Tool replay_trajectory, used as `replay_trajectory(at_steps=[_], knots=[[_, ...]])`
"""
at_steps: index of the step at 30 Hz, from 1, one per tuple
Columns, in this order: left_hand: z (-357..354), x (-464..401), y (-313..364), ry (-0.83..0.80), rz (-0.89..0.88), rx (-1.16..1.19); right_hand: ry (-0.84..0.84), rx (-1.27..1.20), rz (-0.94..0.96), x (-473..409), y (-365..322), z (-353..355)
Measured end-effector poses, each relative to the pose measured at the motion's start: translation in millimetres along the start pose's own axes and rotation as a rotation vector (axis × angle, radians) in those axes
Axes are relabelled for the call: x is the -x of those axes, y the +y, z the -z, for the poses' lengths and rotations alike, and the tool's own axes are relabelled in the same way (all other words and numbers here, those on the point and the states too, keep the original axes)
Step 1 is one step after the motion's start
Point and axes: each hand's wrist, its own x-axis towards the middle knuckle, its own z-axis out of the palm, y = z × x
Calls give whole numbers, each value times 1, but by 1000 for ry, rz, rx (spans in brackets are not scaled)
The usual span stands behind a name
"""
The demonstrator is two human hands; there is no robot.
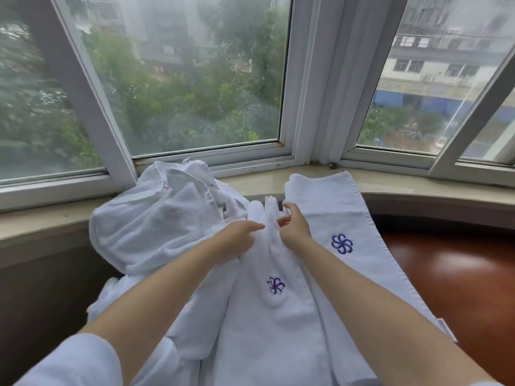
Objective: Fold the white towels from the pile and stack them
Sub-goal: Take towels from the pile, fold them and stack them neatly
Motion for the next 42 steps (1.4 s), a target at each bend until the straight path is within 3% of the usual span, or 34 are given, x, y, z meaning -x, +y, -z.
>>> replay_trajectory(at_steps=[3, 5, 8, 10, 11, 13, 15, 19, 26, 29, 33, 37, 42], knots=[[1, -11, -4, 29, -77, -370, 53, 149, 25, -6, 6, -10], [-1, -16, -7, 107, -104, -425, 94, 242, 94, -4, 9, -15], [0, -20, -12, 149, -88, -547, 279, 269, 424, 8, 5, -20], [5, -19, -14, 144, -50, -607, 294, 290, 544, 11, 3, -24], [8, -18, -15, 167, -40, -619, 218, 311, 500, 11, 0, -24], [13, -16, -20, 218, -40, -653, -21, 459, 202, 7, -4, -28], [20, -13, -24, 237, -33, -729, -154, 516, -53, 3, -8, -35], [30, -10, -36, 234, 34, -609, -213, 452, -170, -3, -14, -52], [27, -9, -35, 232, -42, -677, -12, 186, -214, 2, 1, -34], [24, -13, -31, 64, -103, -672, 149, 34, -202, 15, 3, -24], [13, -21, -29, -50, -21, -523, 257, -91, -225, 28, 8, -18], [-10, -25, -28, -270, 20, -925, 275, -78, -235, 30, 5, -23], [-24, -25, -25, -256, -57, -1035, 347, -146, -228, 32, 9, -25]])
